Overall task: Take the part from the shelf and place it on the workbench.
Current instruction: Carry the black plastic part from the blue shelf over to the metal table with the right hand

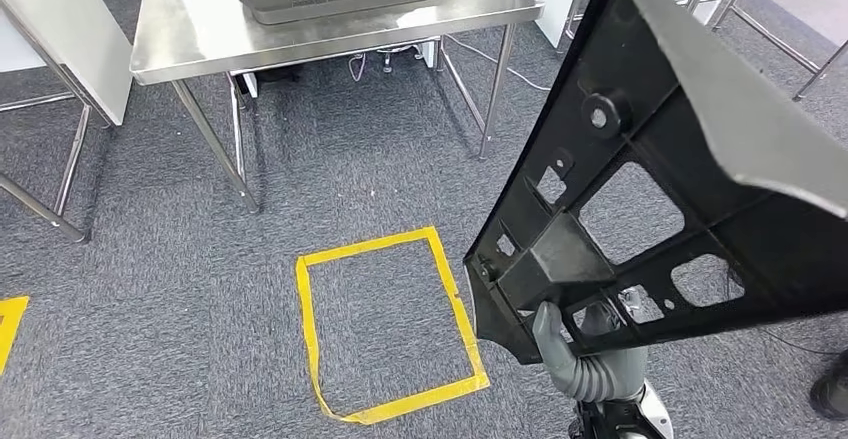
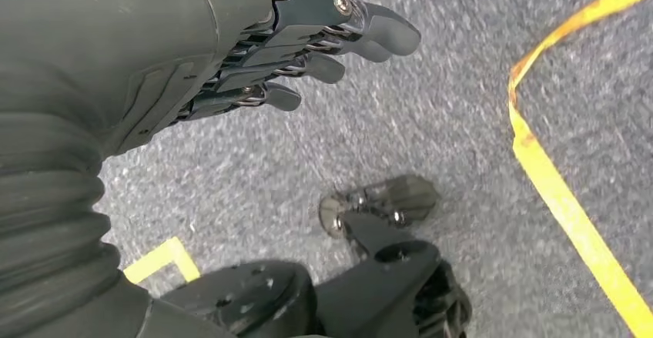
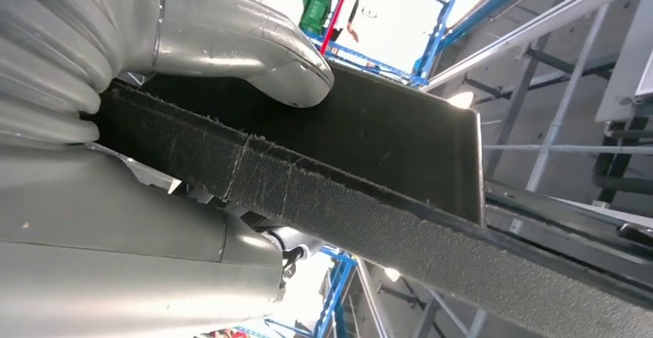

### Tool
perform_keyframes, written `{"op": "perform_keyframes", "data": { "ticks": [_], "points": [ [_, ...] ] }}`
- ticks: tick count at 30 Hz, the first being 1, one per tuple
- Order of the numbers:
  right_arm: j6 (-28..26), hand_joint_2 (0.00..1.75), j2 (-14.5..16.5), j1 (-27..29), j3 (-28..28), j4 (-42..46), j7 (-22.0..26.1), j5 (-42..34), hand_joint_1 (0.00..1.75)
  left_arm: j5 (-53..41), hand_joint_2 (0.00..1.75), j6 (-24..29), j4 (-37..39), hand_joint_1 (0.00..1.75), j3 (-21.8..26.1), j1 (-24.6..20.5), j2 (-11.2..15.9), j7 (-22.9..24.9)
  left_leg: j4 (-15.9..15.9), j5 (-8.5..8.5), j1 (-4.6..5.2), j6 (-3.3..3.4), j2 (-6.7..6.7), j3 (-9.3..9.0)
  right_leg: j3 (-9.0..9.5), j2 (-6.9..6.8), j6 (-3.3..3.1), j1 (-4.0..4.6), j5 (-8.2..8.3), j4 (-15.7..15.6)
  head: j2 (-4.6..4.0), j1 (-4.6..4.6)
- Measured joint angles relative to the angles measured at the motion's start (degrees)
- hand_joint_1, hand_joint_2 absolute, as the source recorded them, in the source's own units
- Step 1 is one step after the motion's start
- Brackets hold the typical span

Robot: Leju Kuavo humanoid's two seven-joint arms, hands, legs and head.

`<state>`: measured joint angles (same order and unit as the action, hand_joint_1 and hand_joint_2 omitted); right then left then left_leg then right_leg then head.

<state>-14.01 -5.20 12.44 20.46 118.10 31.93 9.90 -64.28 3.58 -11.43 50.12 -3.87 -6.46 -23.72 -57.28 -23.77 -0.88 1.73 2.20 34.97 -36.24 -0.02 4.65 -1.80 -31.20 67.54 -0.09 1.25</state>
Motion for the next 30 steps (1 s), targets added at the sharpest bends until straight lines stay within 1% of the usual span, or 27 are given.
{"op": "perform_keyframes", "data": {
  "ticks": [1, 2, 3, 5, 6, 7, 8, 9, 11, 12, 13, 14, 15, 16, 17, 18, 19, 21, 22, 23, 24, 25, 26, 27, 28, 29, 30],
  "points": [
    [0.0, 1.75, 0.0, 0.0, 0.0, 0.0, 0.0, 0.0, 1.75, 0.0, 1.75, 0.0, 0.0, 0.0, 0.0, 0.0, 0.0, 0.0, -0.1, -0.03, -0.04, -0.35, 0.09, 0.01, 1.97, 0.04, 0.5, -0.16, 1.49, -4.0, 0.0, -0.04],
    [0.0, 1.75, 0.0, -0.1, 0.0, -0.1, 0.0, 0.0, 1.75, 0.0, 1.75, 0.0, 0.0, 0.0, 0.0, 0.0, 0.0, 0.0, -0.3, -0.13, 0.02, -0.77, 0.16, 0.04, 3.61, 0.13, 0.47, -0.22, 2.67, -7.2, 0.0, -0.11],
    [0.0, 1.75, 0.0, -0.1, 0.1, -0.1, 0.0, 0.0, 1.75, 0.0, 1.75, 0.0, 0.0, 0.0, 0.0, 0.0, 0.1, 0.0, -0.4, -0.18, 0.12, -1.2, 0.2, 0.09, 4.61, 0.21, 0.05, -0.17, 3.35, -9.1, 0.0, -0.12],
    [0.0, 1.75, 0.0, -0.2, 0.1, -0.2, 0.0, 0.0, 1.75, 0.0, 1.75, 0.0, 0.0, 0.0, 0.0, 0.0, 0.1, 0.0, -0.5, -0.12, 0.23, -1.9, 0.24, 0.14, 4.89, 0.31, -1.42, 0.16, 3.75, -9.6, 0.0, -0.16],
    [0.0, 1.75, -0.1, -0.2, 0.1, -0.2, 0.0, 0.0, 1.75, 0.0, 1.75, 0.0, 0.0, 0.0, 0.0, 0.1, 0.1, 0.0, -0.5, -0.09, 0.09, -2.14, 0.18, 0.18, 4.9, 0.27, -1.95, 0.17, 3.88, -9.5, 0.0, -0.12],
    [0.0, 1.75, -0.1, -0.2, 0.1, -0.2, 0.0, 0.0, 1.75, 0.0, 1.75, 0.0, 0.0, 0.0, 0.0, 0.1, 0.1, 0.0, -0.9, -0.4, -0.03, -2.34, -0.09, 0.32, 4.92, 0.22, -2.33, 0.13, 3.98, -9.5, 0.0, -0.1],
    [0.0, 1.75, -0.1, -0.2, 0.1, -0.2, 0.0, 0.0, 1.75, 0.0, 1.75, 0.0, 0.0, 0.0, 0.0, 0.1, 0.1, 0.0, -2.4, -1.37, -0.11, -2.52, -0.49, 0.92, 4.98, 0.13, -2.77, 0.05, 4.07, -9.6, 0.0, -0.01],
    [0.0, 1.75, -0.1, -0.1, 0.1, -0.2, 0.0, 0.0, 1.75, 0.0, 1.75, 0.0, 0.0, 0.0, 0.0, 0.1, 0.1, 0.0, -5.1, -2.95, -0.17, -2.65, -0.9, 2.08, 5.06, 0.01, -3.12, 0.0, 4.1, -9.7, 0.0, 0.07],
    [0.0, 1.75, -0.1, -0.1, 0.1, -0.2, 0.0, 0.1, 1.75, 0.0, 1.75, 0.0, 0.0, 0.0, 0.0, 0.1, 0.1, 0.0, -13.2, -6.83, -0.15, -2.82, -1.39, 5.81, 5.11, -0.24, -3.6, 0.25, 4.02, -9.6, 0.0, 0.18],
    [0.0, 1.75, -0.1, -0.1, 0.1, -0.2, 0.0, 0.2, 1.75, 0.0, 1.75, 0.0, 0.0, 0.0, 0.0, 0.2, 0.1, 0.0, -16.5, -7.95, -0.16, -2.81, -1.42, 7.41, 5.14, -0.32, -3.68, 0.4, 3.96, -9.6, 0.0, 0.16],
    [0.0, 1.75, -0.1, -0.1, 0.1, -0.3, 0.0, 0.2, 1.75, 0.0, 1.75, 0.0, 0.0, 0.0, 0.0, 0.2, 0.1, 0.1, -17.9, -8.01, -0.15, -2.73, -1.43, 8.12, 5.2, -0.37, -3.76, 0.52, 3.9, -9.6, 0.0, 0.17],
    [0.0, 1.75, -0.1, -0.1, 0.1, -0.3, 0.0, 0.2, 1.75, 0.0, 1.75, 0.0, 0.0, 0.0, 0.0, 0.2, 0.1, 0.1, -17.0, -6.99, -0.15, -2.57, -1.45, 7.68, 5.33, -0.38, -3.84, 0.6, 3.82, -9.6, 0.0, 0.17],
    [0.0, 1.75, -0.1, -0.1, 0.1, -0.3, 0.0, 0.2, 1.75, 0.0, 1.75, 0.0, 0.0, 0.0, 0.0, 0.3, 0.1, 0.1, -14.0, -5.18, -0.14, -2.33, -1.5, 6.16, 5.52, -0.38, -3.88, 0.65, 3.71, -9.6, 0.0, 0.17],
    [0.0, 1.75, -0.1, -0.1, 0.1, -0.3, 0.0, 0.2, 1.75, 0.0, 1.75, 0.0, 0.0, 0.0, 0.0, 0.3, 0.1, 0.2, -9.9, -3.26, -0.12, -2.03, -1.67, 4.02, 5.73, -0.37, -3.85, 0.68, 3.57, -9.6, 0.0, 0.19],
    [0.0, 1.75, -0.1, -0.1, 0.1, -0.3, 0.0, 0.2, 1.75, 0.0, 1.75, 0.0, 0.0, 0.0, 0.0, 0.2, 0.2, 0.2, -6.2, -2.03, 0.01, -1.8, -1.87, 2.05, 5.86, -0.36, -3.69, 0.87, 3.39, -9.5, 0.0, 0.18],
    [0.0, 1.75, -0.1, -0.1, 0.1, -0.3, 0.0, 0.2, 1.75, 0.0, 1.75, 0.0, 0.0, 0.0, 0.0, 0.2, 0.2, 0.2, -3.5, -1.39, 0.18, -1.64, -2.04, 0.7, 5.9, -0.36, -3.44, 0.99, 3.23, -9.5, 0.0, 0.16],
    [0.0, 1.75, -0.1, -0.1, 0.1, -0.3, 0.0, 0.2, 1.75, 0.0, 1.75, 0.0, 0.0, 0.0, 0.0, 0.2, 0.2, 0.3, -2.2, -1.37, 0.38, -1.53, -2.14, 0.07, 5.87, -0.38, -3.19, 1.11, 3.12, -9.5, 0.0, 0.13],
    [0.0, 1.75, -0.1, -0.1, 0.1, -0.3, 0.0, 0.2, 1.75, 0.0, 1.75, 0.0, 0.0, 0.0, 0.0, 0.2, 0.2, 0.3, -1.8, -1.58, 0.69, -1.24, -1.98, 0.09, 5.84, -0.49, -2.61, 1.09, 3.03, -9.8, 0.0, 0.13],
    [0.0, 1.75, -0.1, -0.1, 0.1, -0.3, 0.0, 0.2, 1.75, 0.0, 1.75, 0.0, 0.0, 0.0, 0.0, 0.2, 0.1, 0.3, -1.5, -1.51, 0.66, -0.96, -1.86, -0.01, 5.73, -0.53, -2.37, 1.04, 2.84, -9.6, 0.0, 0.13],
    [0.0, 1.75, -0.1, -0.1, 0.1, -0.3, 0.0, 0.2, 1.75, 0.0, 1.75, 0.0, 0.0, 0.0, 0.0, 0.2, 0.1, 0.3, -1.3, -1.44, 0.55, -0.59, -1.79, -0.14, 5.25, -0.53, -2.21, 1.0, 2.31, -8.7, 0.0, 0.08],
    [0.0, 1.75, -0.1, -0.2, 0.1, -0.3, 0.0, 0.2, 1.75, 0.0, 1.75, 0.1, 0.0, 0.0, 0.0, 0.2, 0.1, 0.3, -1.1, -1.37, 0.41, -0.26, -1.73, -0.28, 4.18, -0.49, -2.24, 1.03, 1.35, -6.7, 0.0, -0.05],
    [0.0, 1.75, -0.1, -0.1, 0.1, -0.3, 0.0, 0.2, 1.75, 0.0, 1.75, 0.1, 0.0, 0.0, 0.0, 0.2, 0.1, 0.3, -1.0, -1.37, 0.32, 0.0, -1.68, -0.37, 2.45, -0.41, -2.39, 1.0, 0.08, -3.6, 0.0, -0.19],
    [0.0, 1.75, -0.1, -0.1, 0.1, -0.3, 0.1, 0.3, 1.75, -0.1, 1.75, 0.2, 0.0, 0.0, 0.0, 0.1, 0.2, 0.3, -1.0, -1.44, 0.32, 0.2, -1.64, -0.37, 0.31, -0.33, -2.56, 1.01, -1.29, 0.3, 0.0, -0.32],
    [0.0, 1.75, -0.1, -0.1, 0.1, -0.4, 0.1, 0.2, 1.75, -0.1, 1.75, 0.3, 0.0, 0.0, 0.0, 0.1, 0.2, 0.3, -1.0, -1.5, 0.35, 0.29, -1.58, -0.37, -1.79, -0.28, -2.59, 1.01, -2.28, 3.8, 0.0, -0.38],
    [0.0, 1.75, -0.1, -0.1, 0.1, -0.4, 0.1, 0.2, 1.75, -0.2, 1.75, 0.4, 0.0, 0.0, 0.0, 0.1, 0.2, 0.3, -1.0, -1.56, 0.38, 0.33, -1.5, -0.4, -3.32, -0.25, -2.44, 1.01, -2.6, 6.1, 0.0, -0.39],
    [0.0, 1.75, -0.1, -0.1, 0.1, -0.5, 0.1, 0.2, 1.75, -0.3, 1.75, 0.6, 0.0, 0.0, 0.0, 0.1, 0.2, 0.3, -1.0, -1.63, 0.39, 0.34, -1.4, -0.46, -3.81, -0.23, -2.03, 0.99, -1.97, 6.1, 0.0, -0.42],
    [0.0, 1.75, -0.1, -0.1, 0.1, -0.5, 0.1, 0.2, 1.75, -0.3, 1.75, 0.7, 0.0, 0.0, 0.0, 0.1, 0.1, 0.3, -1.0, -1.7, 0.38, 0.27, -1.26, -0.58, -3.08, -0.23, -1.51, 0.96, -0.49, 3.7, 0.0, -0.42]
  ]
}}
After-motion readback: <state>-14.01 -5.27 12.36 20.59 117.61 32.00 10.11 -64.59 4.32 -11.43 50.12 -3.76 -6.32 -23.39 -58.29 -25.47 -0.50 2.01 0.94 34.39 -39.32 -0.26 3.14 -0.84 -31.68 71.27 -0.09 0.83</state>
